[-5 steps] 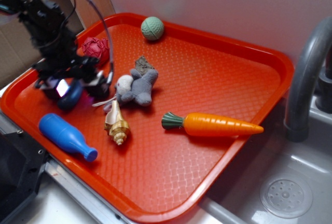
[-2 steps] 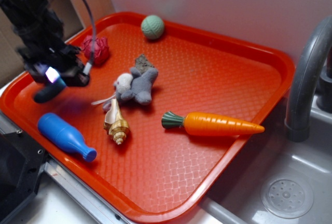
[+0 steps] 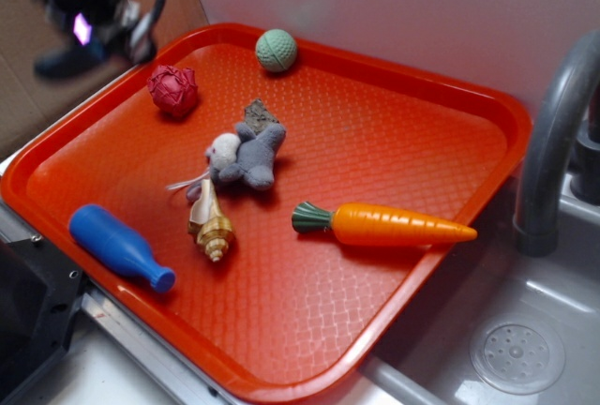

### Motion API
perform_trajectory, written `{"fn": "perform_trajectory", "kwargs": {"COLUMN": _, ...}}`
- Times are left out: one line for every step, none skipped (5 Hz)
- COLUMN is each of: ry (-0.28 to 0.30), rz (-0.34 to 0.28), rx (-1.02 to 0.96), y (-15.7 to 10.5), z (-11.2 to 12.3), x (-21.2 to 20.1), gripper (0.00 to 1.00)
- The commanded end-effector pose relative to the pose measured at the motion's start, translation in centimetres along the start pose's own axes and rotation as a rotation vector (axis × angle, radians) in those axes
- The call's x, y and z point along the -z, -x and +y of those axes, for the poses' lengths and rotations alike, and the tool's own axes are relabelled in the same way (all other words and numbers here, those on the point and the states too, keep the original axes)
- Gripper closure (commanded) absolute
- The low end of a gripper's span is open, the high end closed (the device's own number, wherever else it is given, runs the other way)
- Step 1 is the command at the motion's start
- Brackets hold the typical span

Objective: Grab the plastic pickle.

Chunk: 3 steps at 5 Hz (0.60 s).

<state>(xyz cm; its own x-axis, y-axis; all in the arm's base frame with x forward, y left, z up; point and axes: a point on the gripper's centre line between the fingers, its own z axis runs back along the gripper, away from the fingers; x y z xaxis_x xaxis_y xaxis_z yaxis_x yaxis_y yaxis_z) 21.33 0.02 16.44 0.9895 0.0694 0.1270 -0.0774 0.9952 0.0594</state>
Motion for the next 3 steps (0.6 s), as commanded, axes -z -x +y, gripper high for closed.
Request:
{"fn": "perform_trajectory", "kwargs": {"ry": -0.068, "rz": 0.09, "rx": -0.04, "y": -3.15, "z": -0.93, "x": -2.25, "gripper": 1.0}}
{"fn": "perform_trajectory", "kwargs": {"ry": -0.043, "rz": 0.107, "rx": -0.031, "y": -2.86, "z": -1.25, "x": -1.59, "gripper": 1.0}}
{"fn": "perform_trajectory", "kwargs": {"ry": 0.0, "rz": 0.073, "rx": -0.038, "y": -2.76, "z": -0.93, "x": -1.96, "gripper": 1.0}}
